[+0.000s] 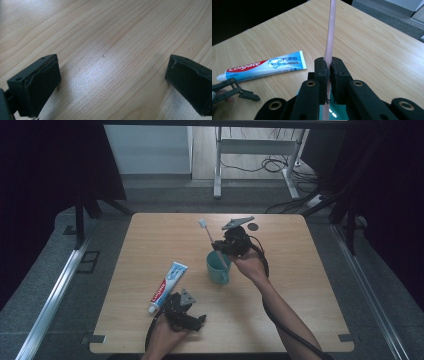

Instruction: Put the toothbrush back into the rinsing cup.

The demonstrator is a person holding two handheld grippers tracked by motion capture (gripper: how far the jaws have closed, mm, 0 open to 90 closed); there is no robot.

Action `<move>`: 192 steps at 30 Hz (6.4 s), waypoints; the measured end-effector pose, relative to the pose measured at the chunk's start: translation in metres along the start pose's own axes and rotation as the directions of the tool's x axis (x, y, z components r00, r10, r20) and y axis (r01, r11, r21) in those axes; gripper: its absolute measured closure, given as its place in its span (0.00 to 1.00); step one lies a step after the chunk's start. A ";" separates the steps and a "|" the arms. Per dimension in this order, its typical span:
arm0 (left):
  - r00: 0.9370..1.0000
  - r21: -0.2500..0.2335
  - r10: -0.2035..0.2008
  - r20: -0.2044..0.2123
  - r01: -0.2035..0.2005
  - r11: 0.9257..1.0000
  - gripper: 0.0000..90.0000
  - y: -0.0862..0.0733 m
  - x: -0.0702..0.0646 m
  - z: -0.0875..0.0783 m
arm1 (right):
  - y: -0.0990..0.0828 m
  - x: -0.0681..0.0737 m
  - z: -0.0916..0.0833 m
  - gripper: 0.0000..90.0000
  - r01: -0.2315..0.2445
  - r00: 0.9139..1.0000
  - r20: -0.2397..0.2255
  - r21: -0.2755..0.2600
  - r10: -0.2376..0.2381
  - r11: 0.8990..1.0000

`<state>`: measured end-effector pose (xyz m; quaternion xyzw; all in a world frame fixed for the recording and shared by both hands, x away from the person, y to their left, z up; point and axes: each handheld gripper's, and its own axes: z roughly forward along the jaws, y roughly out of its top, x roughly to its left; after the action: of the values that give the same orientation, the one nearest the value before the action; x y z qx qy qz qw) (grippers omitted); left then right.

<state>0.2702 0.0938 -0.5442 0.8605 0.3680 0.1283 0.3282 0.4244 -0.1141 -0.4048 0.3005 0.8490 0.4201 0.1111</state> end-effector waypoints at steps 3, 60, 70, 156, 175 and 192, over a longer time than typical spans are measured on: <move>1.000 0.000 -0.002 -0.001 0.002 1.000 0.00 0.000 0.000 0.000 | -0.004 -0.001 0.004 0.93 -0.011 1.000 -0.003 0.007 0.011 1.000; 1.000 0.002 0.000 0.000 0.000 1.000 0.00 0.000 0.000 0.000 | -0.043 -0.006 0.034 0.83 -0.031 0.999 -0.023 0.093 0.033 0.995; 1.000 0.002 -0.001 0.000 0.001 1.000 0.00 0.000 0.000 0.000 | -0.036 0.001 0.027 0.74 0.013 1.000 -0.023 0.098 -0.011 0.995; 1.000 -0.003 -0.003 -0.001 0.003 1.000 0.00 0.000 0.000 0.000 | -0.142 -0.006 -0.071 0.00 0.027 0.996 0.083 0.105 -0.036 0.994; 1.000 -0.004 -0.007 -0.002 0.007 1.000 0.00 0.000 -0.001 0.000 | -0.191 -0.007 -0.080 0.00 -0.033 0.994 0.105 0.096 0.022 0.995; 1.000 -0.004 -0.007 -0.001 0.007 1.000 0.00 0.000 -0.001 0.000 | -0.224 -0.004 -0.070 0.00 -0.036 0.993 0.120 0.133 0.020 0.990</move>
<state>0.2698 0.0932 -0.5445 0.8585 0.3708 0.1282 0.3302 0.3035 -0.2661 -0.5360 0.3435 0.8632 0.3444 0.1349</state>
